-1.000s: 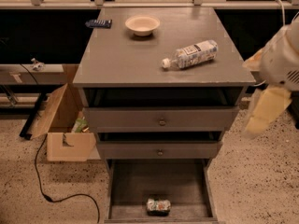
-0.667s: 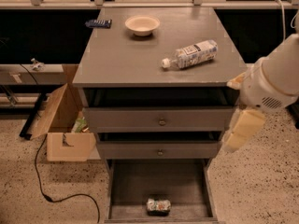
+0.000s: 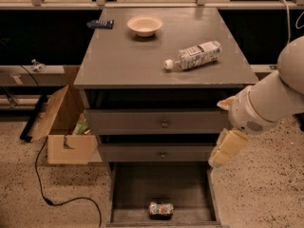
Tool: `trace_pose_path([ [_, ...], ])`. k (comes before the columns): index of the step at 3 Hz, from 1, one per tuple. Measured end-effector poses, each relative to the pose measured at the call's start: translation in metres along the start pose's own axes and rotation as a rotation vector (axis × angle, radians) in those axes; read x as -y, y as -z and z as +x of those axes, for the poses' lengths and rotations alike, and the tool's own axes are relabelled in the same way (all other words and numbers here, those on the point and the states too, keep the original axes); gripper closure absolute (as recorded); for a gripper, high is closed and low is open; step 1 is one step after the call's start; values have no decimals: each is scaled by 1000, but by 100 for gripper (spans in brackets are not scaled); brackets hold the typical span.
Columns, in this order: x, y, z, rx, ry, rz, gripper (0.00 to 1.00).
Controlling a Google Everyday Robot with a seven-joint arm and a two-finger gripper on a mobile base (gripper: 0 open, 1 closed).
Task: Pick 7up can from bottom drawer and place on counter
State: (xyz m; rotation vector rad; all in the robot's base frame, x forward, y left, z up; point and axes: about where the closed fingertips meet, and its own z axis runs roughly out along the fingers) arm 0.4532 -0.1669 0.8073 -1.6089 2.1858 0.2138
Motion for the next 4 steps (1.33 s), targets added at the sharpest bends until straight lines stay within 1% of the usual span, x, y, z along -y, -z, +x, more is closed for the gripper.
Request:
trace_pose_path([
  [1,-7,-28,8,10,-5,-20,0],
  [2,-28,-116,29,54,-32,-96,0],
  [3,-45,-191,41,108,-73,-158,0],
  [4,-60,-266,48,172,-145,-216,0],
])
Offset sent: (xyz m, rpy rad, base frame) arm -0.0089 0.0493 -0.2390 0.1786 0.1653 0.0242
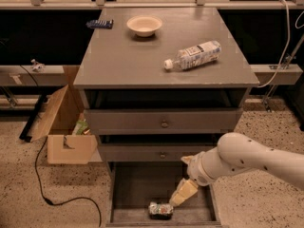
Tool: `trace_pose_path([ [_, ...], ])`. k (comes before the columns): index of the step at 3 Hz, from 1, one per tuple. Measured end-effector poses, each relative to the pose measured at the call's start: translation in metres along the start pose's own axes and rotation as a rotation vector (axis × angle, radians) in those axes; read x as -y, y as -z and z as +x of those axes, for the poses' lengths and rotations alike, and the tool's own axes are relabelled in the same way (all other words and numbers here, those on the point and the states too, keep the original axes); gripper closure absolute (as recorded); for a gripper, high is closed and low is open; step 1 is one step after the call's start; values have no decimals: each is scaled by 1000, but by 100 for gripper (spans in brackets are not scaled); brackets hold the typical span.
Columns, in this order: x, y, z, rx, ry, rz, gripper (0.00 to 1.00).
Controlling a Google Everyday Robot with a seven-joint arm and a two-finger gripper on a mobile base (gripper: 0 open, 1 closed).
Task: Pick 7up can from bottom drawer and place on counter
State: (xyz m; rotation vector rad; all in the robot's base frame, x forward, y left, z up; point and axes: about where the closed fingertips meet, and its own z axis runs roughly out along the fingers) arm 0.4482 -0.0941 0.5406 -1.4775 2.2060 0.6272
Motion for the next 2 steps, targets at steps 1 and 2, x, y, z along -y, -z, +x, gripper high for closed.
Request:
trace_pose_path([
  [1,0,2,-1,-2,3,1,0],
  [2,12,-25,15,-9,-6,-14,0],
])
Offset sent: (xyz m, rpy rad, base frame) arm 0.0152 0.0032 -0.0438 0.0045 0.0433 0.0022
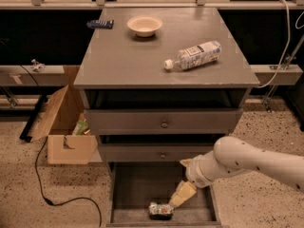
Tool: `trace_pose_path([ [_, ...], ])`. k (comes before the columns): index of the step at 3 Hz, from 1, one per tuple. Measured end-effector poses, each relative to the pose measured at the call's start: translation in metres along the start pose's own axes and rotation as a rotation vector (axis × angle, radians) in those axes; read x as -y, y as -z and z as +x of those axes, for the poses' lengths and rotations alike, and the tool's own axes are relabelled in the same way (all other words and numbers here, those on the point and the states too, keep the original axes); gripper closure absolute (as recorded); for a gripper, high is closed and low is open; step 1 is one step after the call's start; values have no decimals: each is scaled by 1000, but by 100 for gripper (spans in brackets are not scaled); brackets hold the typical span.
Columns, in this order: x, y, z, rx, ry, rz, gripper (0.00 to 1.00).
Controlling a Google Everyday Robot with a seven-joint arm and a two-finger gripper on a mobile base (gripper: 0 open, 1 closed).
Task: Pick 7up can from bottom drawer and place on counter
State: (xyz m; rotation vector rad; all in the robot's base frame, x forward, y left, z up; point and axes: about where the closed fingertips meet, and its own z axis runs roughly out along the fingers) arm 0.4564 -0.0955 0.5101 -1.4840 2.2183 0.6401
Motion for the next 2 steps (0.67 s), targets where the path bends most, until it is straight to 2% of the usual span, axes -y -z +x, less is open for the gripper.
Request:
trace_pose_path([
  [1,24,-37,24,18,-16,33,0],
  [2,56,-99,53,34,3,30,0],
])
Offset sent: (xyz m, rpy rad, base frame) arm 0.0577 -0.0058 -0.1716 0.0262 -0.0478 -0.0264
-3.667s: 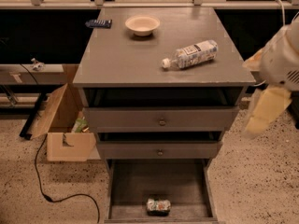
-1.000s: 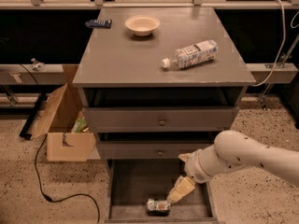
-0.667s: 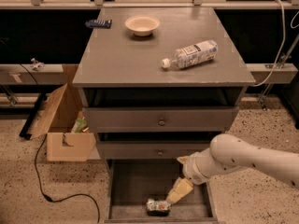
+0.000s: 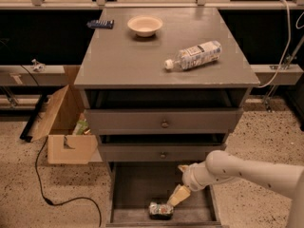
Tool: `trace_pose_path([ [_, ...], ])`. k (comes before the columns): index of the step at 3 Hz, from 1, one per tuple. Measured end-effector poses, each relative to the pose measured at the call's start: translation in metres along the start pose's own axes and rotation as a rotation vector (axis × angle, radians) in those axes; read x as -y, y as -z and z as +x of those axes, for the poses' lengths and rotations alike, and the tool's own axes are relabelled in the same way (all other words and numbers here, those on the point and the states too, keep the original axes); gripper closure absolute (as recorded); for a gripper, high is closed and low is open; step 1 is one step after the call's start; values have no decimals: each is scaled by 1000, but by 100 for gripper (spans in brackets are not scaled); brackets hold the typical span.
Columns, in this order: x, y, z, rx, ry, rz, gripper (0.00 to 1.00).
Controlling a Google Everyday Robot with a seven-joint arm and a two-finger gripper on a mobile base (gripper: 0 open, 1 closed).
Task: Pick 7up can from bottom drawer and place on counter
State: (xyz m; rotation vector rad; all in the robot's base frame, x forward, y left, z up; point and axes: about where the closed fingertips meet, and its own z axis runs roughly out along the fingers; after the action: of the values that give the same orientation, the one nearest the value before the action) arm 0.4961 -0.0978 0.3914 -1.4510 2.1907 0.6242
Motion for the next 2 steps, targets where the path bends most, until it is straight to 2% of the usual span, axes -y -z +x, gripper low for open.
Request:
trace_pose_path([
  [2,23,-98,39,52,-14,-49,0],
])
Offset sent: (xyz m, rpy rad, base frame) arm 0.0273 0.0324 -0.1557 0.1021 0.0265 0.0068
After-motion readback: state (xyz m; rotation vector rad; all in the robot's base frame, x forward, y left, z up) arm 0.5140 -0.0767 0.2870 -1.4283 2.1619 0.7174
